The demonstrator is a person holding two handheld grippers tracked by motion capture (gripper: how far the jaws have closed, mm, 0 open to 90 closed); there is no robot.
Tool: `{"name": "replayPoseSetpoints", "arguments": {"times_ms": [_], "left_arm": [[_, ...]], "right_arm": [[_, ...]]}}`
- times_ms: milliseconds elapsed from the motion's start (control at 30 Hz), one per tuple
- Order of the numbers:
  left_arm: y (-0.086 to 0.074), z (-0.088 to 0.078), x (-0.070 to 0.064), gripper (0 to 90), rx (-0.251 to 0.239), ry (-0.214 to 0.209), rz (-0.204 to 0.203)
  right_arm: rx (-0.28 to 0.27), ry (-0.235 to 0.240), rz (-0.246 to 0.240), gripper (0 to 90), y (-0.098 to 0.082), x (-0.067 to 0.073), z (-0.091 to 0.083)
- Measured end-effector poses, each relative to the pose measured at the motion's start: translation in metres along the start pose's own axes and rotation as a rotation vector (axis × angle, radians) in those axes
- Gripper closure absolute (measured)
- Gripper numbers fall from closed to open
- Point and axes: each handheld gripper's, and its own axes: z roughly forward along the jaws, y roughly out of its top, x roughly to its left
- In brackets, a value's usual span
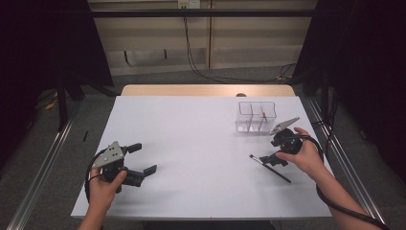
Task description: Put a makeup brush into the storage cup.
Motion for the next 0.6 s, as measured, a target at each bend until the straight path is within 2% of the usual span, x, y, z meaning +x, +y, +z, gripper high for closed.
{"name": "replayPoseSetpoints", "arguments": {"times_ms": [233,600], "left_arm": [[0.0003,0.0008,-0.0006,0.8,-0.003,-0.002,-0.004],[0.0003,0.0008,-0.0006,0.8,-0.003,-0.005,-0.004]], "right_arm": [[0.053,0.007,-0.021,17.3,0.0022,0.0002,0.0022],[0.104,0.019,-0.036,31.0,0.0083,0.0032,0.0075]]}}
